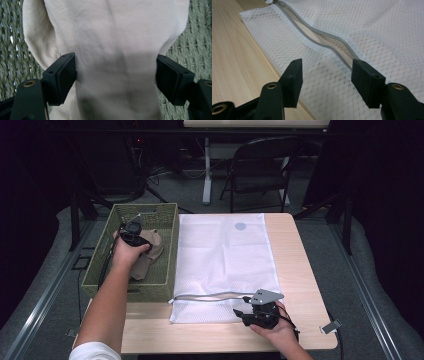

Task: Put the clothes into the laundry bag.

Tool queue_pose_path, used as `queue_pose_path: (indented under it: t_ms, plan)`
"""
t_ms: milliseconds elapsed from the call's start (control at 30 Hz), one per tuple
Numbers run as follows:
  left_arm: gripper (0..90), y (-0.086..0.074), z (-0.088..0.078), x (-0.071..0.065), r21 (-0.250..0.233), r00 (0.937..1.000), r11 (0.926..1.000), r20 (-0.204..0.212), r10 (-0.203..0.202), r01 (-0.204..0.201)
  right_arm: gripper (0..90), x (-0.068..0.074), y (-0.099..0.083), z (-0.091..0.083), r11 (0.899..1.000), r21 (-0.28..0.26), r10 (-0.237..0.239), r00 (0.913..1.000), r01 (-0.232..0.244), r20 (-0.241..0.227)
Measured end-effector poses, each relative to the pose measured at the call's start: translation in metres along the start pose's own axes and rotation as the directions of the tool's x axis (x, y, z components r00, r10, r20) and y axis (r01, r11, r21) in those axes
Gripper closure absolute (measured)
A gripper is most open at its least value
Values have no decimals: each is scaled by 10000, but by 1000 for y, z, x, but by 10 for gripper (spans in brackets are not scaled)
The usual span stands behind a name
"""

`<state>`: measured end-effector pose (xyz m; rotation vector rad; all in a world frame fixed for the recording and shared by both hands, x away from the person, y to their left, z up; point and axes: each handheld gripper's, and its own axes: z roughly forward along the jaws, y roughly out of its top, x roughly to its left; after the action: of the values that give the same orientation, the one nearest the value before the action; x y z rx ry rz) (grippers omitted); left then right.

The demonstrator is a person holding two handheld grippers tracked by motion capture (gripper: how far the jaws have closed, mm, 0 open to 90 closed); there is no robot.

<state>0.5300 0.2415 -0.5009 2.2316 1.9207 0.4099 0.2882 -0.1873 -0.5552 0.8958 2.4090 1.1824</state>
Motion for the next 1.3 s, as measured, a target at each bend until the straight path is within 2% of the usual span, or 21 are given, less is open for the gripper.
queue_pose_path:
  t_ms: [233,333,400,833,1067,1300]
  plan:
    - [218,-1,4,3,141,9998,9998,112,-150,148,417,0,0,0,10000,-15,10,10000,-10,-7]
    - [217,-3,10,8,240,9982,9988,403,-441,432,417,0,0,0,10000,10,-15,10000,15,-1]
    - [213,-4,12,8,242,9975,9983,448,-544,534,417,0,0,1,10000,5,-25,10000,25,-22]
    - [239,-6,15,8,243,9979,9987,462,-464,453,417,0,0,1,10000,40,-37,10000,38,-20]
    - [254,-6,16,7,187,9993,9995,246,-272,268,417,0,0,1,10000,35,-46,10000,46,-40]
    - [273,-5,17,5,235,9994,9992,64,-327,326,417,0,0,1,10000,24,-35,10000,35,-39]
